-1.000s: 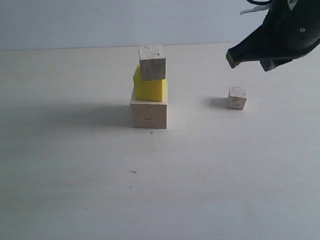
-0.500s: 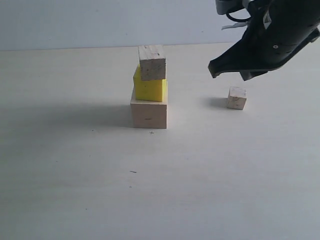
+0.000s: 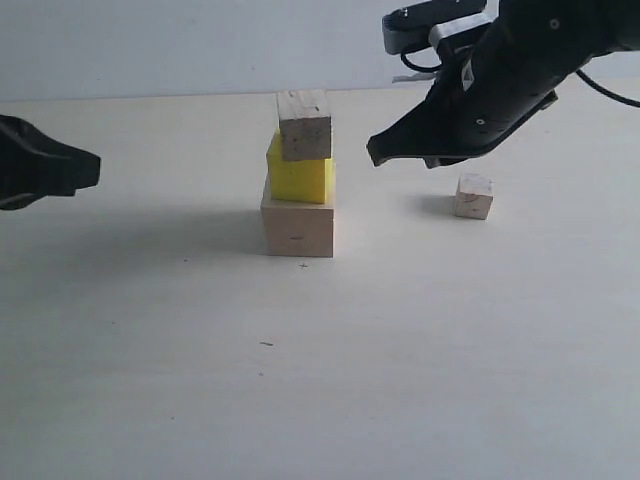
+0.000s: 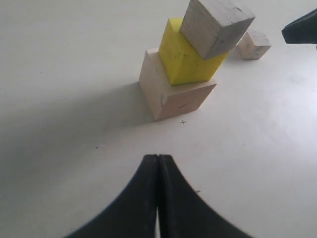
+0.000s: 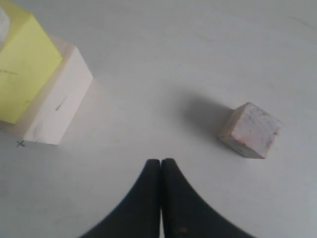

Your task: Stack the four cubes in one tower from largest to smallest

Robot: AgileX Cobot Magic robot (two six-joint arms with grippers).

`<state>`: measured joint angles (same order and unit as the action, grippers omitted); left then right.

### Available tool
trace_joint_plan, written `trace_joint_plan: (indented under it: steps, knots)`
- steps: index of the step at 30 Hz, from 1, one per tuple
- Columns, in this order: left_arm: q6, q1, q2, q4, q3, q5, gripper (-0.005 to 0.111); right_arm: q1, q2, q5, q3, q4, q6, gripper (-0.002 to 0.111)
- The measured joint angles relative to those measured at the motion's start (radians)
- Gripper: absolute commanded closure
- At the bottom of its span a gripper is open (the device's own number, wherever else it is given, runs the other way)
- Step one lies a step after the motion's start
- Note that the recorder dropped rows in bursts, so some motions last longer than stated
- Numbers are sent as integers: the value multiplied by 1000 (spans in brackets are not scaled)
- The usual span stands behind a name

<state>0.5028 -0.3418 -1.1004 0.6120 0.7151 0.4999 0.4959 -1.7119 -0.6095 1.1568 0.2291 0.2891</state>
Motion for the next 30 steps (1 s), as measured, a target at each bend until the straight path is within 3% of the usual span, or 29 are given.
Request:
trace_joint_plan:
  steps: [7, 18, 26, 30]
  knots:
    - [20, 0, -157, 22, 59, 0, 107, -88, -98, 93, 0, -58, -95, 108]
    - [43, 0, -228, 26, 72, -23, 107, -136, -121, 171, 28, -717, -694, 108]
    - [45, 0, -228, 30, 72, -45, 107, -136, -191, 148, 39, -1070, -999, 108]
    - [45, 0, -228, 32, 72, -45, 107, -136, -221, 134, 67, -1166, -1048, 108]
